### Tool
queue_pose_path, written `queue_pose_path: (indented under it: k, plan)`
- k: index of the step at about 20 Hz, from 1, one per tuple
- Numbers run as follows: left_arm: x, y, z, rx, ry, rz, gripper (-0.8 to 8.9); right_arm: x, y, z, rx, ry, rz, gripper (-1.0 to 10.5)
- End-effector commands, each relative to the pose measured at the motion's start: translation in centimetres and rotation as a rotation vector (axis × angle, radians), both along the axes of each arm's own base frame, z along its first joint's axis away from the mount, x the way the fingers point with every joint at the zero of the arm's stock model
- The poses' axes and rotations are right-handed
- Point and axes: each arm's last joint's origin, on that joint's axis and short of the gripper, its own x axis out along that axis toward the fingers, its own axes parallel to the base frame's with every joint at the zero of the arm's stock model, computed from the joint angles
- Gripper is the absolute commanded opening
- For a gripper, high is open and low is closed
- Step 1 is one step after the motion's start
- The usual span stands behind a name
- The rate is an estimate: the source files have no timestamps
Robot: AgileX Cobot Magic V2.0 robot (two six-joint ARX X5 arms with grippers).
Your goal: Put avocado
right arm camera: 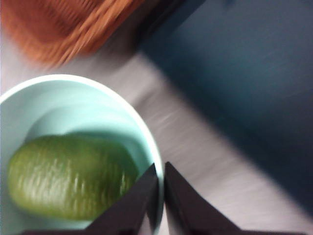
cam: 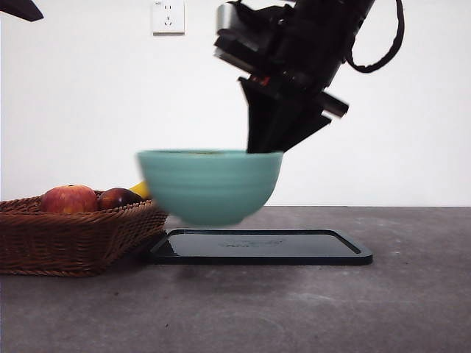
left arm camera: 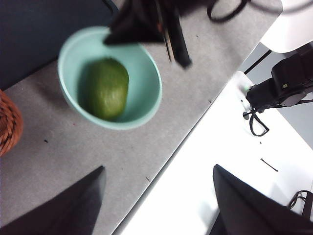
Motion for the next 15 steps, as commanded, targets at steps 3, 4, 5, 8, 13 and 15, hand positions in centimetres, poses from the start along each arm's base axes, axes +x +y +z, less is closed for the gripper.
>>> queue_pose_path:
  k: [3,4,5,8,13,15]
  plan:
    - [0.1,-0.2,0.3,-0.005,-0.021,-0.018,3.42,3.8,-1.9,2.9,0.056,-0.083,-0.130,0.1]
    - [0.1,-0.2,0.3,-0.005,-0.021,-0.018,3.42,4.9,-2.4,3.3,0.065,-0.088,-0.156,0.1]
    - [0.1,-0.2,0.3,-0.005,-0.021,-0.018,3.42,6.0,-2.9,3.4,0.064,-0.090,-0.183,0.1]
    - [0.1,-0.2,0.3,-0.005,-0.021,-0.018,3.42,9.5,-3.4,2.1,0.051,-0.061,-0.233,0.1]
    - [0.2,-0.2,0.3,-0.006,-0.023,-0.018,3.42,12.6,-2.3,-1.8,0.013,-0.005,-0.241,0.1]
    - [0.1,-0.1,0.3,-0.005,-0.019,-0.018,3.42,13.4,-1.9,-3.3,0.002,0.008,-0.241,0.1]
